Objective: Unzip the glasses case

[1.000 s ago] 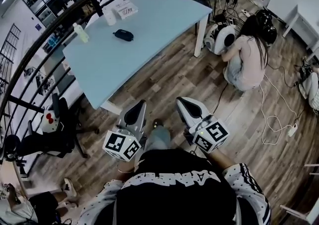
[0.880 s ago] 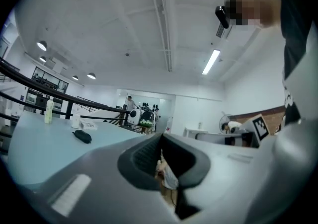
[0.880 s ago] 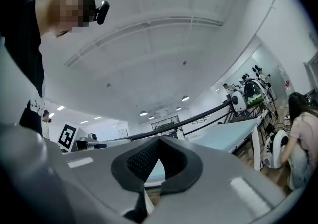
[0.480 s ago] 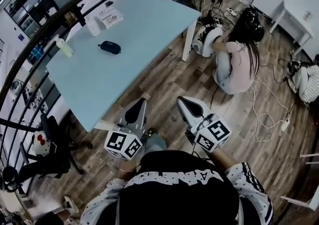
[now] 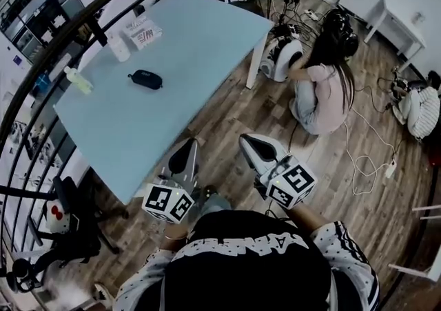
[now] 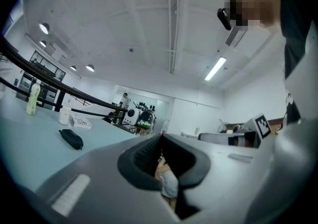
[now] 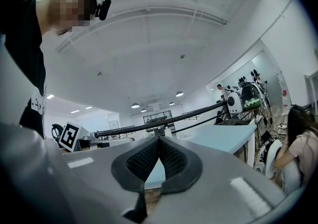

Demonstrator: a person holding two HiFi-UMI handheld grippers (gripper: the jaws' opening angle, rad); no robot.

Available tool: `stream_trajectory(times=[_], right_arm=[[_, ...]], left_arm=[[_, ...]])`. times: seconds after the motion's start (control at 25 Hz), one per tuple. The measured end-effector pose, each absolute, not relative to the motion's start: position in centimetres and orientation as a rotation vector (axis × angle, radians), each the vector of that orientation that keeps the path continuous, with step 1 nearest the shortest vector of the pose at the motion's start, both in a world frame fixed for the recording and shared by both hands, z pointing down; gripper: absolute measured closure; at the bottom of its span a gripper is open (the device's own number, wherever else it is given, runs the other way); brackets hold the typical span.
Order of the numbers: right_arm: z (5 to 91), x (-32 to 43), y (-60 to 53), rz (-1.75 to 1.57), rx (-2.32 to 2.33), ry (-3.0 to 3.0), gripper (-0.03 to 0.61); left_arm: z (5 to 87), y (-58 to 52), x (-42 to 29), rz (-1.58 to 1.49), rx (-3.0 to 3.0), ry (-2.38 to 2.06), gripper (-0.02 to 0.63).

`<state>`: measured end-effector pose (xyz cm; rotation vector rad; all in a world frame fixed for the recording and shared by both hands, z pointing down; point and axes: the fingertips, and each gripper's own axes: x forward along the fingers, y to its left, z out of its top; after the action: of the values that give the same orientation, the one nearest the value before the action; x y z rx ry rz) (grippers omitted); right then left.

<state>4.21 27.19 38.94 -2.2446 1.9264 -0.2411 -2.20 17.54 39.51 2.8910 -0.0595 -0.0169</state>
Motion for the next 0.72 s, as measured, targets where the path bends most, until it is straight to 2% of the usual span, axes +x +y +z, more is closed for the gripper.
stream_trajectory(times=[0.72], right_arm=[[38.6, 5.5, 13.6, -0.272, -2.301, 1.979, 0.581]], left_arm=[[41.0, 3.1, -3.3, -0.013, 2.815, -0.181, 0.614]])
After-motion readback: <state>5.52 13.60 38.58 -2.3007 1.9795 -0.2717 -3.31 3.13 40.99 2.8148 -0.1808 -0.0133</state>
